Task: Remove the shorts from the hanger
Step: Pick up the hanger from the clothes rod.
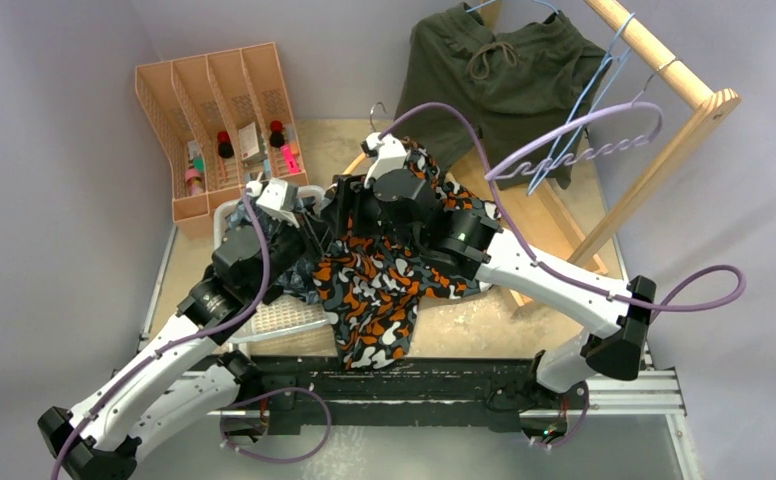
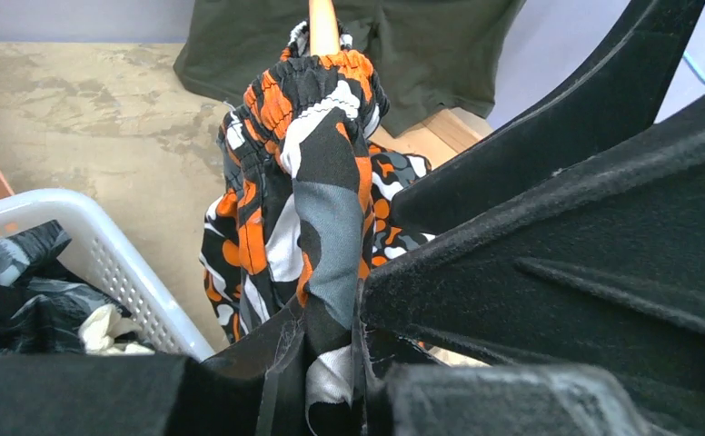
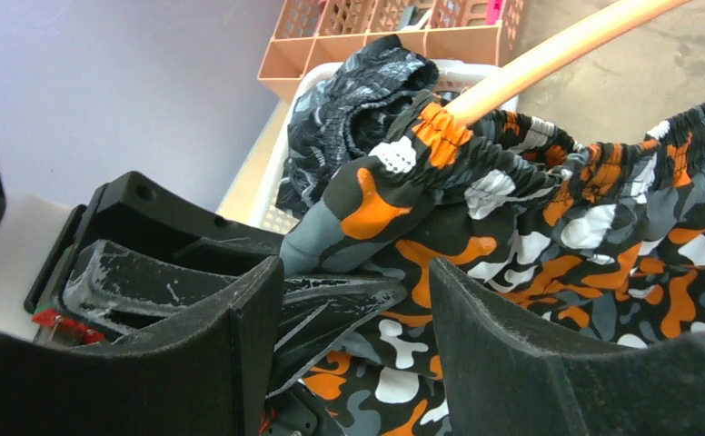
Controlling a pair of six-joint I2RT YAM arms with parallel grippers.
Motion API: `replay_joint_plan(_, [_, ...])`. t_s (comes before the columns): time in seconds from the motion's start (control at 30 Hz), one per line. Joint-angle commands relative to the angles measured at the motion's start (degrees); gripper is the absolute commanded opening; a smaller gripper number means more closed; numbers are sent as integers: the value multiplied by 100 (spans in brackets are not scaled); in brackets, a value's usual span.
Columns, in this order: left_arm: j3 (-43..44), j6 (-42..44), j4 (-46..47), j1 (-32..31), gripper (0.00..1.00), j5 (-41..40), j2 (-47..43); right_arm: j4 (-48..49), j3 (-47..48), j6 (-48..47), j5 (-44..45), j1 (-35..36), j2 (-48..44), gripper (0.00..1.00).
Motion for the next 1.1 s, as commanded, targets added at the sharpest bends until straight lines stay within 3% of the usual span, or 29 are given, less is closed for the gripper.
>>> replay_joint_plan(0.0, [-22,-76,704,2,0,-232,-276,436,-48,-298,-683,280,54,62])
replay_joint_plan(0.27, [-176,-63,590,-4,0,-487,-518,349,37,-255,846,977,115,65])
replay_joint_plan(0.37, [-228,-60,563,3,0,-565,-583,22,335,-33,1656,1239,318,65])
replay_joint_plan(0.6, [-214,-58,560,1,0,-518,-685,-1293,1438,341,2579,1222,636,68])
replay_joint_plan(0.83, [-141,-49,591,3,0,-467,-653,-2033,2811,288,2872,893,1109,71])
replay_joint_plan(1.07, [-4,-84,587,-5,0,-300,-660,-1963,3403,59,2350,180,1379,65])
